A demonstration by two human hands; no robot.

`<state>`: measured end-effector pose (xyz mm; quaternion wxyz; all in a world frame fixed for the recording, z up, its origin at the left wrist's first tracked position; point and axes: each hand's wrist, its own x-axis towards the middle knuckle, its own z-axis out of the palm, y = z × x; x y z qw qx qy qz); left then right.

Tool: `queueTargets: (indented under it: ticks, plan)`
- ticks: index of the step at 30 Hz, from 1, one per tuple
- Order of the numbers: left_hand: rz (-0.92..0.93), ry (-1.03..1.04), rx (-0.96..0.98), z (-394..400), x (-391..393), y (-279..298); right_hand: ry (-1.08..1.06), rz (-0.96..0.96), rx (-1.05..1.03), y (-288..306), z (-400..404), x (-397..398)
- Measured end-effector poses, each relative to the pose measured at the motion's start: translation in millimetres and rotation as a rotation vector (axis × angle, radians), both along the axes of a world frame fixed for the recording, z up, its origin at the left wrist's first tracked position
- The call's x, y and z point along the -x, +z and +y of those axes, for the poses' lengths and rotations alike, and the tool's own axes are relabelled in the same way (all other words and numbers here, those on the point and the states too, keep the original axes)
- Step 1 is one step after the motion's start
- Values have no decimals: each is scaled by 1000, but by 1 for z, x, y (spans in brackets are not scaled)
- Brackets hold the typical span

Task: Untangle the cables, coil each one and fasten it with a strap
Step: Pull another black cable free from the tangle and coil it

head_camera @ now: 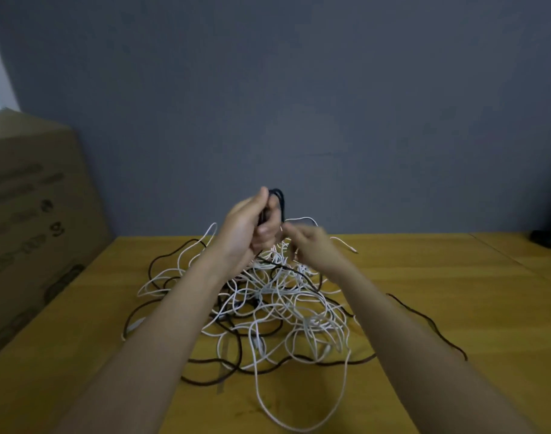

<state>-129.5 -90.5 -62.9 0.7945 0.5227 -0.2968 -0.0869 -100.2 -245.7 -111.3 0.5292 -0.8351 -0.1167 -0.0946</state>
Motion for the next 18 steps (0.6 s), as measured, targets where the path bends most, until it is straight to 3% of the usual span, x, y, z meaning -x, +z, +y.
queueTargets:
  ticks: [2,5,7,10,11,14,18]
  plan:
    - [11,118,35,0,-5,6,116,58,-32,-22,7,11]
    - [-21,344,-75,1,-19,9,167,73,-99,-40,8,30]
    - [-6,420,-108,-3,-25,7,143,4,175,-39,10,41]
    - [-29,338,-142,-19,-24,2,57,-209,909,-32,13,48]
    - [-98,342,-242,-23,-24,-1,34,-311,987,-26,14,50]
    - [-351,436,-723,-19,-24,-7,8,-480,789,-1,11,58]
    - [-559,450,-1162,1,-19,-9,-100,-419,584,14,-24,46]
